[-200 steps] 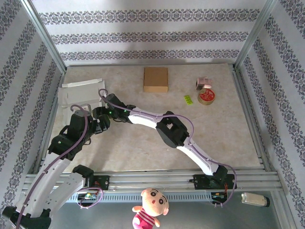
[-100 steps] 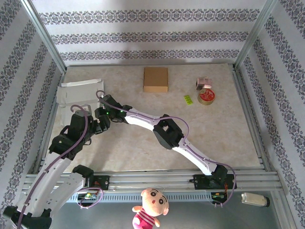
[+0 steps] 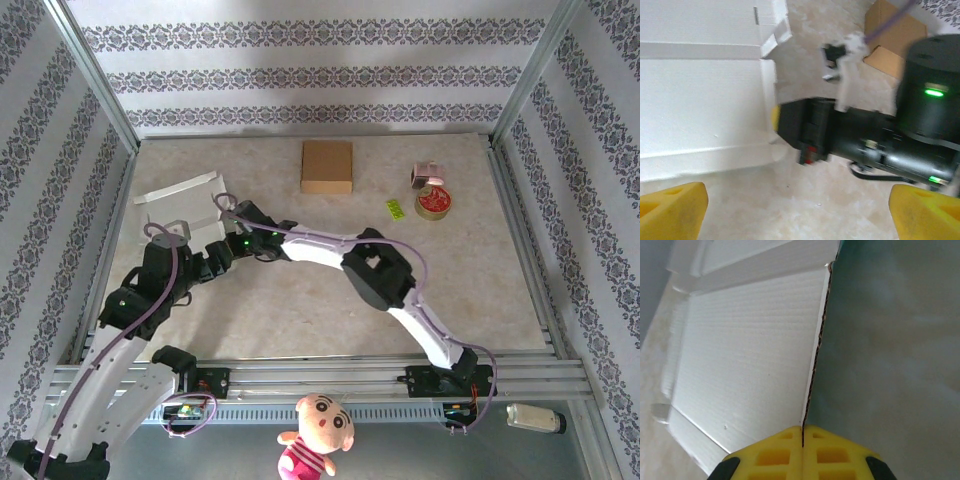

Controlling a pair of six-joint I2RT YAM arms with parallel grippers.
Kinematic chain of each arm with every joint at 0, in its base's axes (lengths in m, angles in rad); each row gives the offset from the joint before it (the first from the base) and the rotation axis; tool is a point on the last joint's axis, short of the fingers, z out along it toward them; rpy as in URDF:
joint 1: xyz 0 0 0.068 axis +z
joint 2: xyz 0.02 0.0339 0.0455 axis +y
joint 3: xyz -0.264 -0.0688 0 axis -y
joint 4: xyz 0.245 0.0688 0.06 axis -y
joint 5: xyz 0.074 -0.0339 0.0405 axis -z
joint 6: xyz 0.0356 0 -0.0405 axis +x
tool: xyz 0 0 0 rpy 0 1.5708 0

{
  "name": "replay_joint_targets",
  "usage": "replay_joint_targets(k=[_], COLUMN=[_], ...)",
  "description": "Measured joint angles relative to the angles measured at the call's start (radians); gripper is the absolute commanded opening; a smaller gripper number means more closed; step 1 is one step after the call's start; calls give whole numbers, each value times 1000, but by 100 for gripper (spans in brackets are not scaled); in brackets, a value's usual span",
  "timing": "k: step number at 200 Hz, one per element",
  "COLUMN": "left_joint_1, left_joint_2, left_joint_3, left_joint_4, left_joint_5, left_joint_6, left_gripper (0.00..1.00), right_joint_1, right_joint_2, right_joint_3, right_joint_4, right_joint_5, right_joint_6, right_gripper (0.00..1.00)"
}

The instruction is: Fold the paper box

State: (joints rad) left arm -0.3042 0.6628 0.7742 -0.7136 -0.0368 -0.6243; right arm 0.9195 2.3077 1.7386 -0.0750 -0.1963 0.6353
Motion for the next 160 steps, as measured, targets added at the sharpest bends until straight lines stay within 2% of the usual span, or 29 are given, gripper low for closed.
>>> replay_joint_targets(k=[54,84,133,160], left_joint_1=[5,5,5,5], left_joint_2=[13,50,161,241], left_joint_3=[-51,-62,-65,-66], left_joint_4=[64,101,197,265], left_joint_5=[79,94,156,188], left_joint_6=[-33,-38,-35,-30], left_gripper=[97,98,99,98], right_joint_1=[-93,-104,-121,-156], right_joint_2=[-471,-680,-1048,-1192], right_joint_3=[-550,-802,-1079,-1202], right_joint_4=[76,59,-17,-45], right_joint_5=[-23,5,104,167], right_joint_6=[-57,-63,-47,-24], right_gripper=[0,0,1,1])
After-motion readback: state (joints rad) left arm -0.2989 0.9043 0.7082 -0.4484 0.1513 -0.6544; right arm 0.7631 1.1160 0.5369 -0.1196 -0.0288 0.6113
